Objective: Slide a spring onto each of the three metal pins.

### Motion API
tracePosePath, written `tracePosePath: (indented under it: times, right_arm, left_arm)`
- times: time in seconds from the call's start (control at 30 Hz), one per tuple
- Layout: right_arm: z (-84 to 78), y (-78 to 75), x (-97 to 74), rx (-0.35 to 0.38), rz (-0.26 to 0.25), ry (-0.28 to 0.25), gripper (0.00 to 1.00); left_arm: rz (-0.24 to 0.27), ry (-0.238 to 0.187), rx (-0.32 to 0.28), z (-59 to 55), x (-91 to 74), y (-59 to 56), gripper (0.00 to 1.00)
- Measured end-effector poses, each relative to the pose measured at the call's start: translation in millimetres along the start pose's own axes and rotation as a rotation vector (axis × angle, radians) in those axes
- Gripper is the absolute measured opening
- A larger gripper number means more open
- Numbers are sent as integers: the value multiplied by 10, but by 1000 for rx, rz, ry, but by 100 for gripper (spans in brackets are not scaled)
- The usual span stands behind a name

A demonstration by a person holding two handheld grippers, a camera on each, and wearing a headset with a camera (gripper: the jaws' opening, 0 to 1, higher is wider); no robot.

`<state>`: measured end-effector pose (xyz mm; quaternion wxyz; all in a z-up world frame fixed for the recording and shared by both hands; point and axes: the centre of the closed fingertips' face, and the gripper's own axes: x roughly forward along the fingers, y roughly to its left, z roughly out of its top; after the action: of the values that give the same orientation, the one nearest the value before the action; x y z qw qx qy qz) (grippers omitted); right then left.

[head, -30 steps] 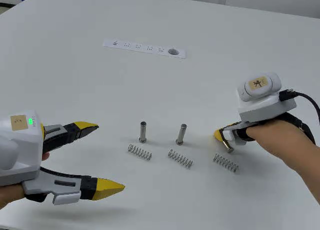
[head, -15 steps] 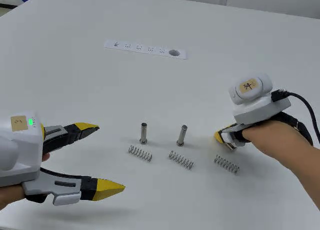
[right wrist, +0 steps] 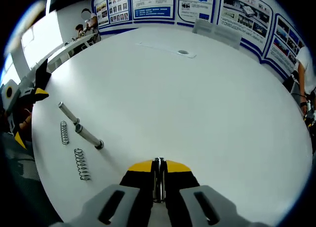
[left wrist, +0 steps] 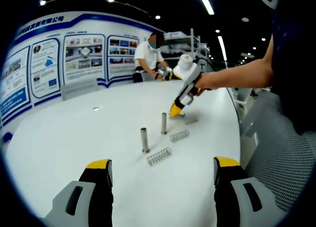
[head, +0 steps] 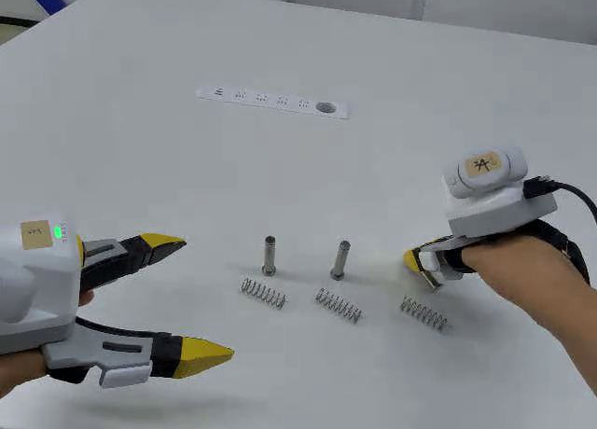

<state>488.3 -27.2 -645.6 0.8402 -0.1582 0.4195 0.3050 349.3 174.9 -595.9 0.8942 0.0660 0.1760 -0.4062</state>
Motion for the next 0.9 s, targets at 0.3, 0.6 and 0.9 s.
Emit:
tracePosePath:
  times: [0.3,0.6,0.9]
  right_arm:
    - [47,-17,-208,12,-8,-58,8]
    - [56,32,-327,11,-11,-91,8]
    - [20,55,-370,5,-11,-110,9]
  left_arm:
    - [-5,-7,5,27,8,-15,85]
    - [-10,-11,9,44,20,-34,85]
    - [-6,-10,8,31,1,-33,85]
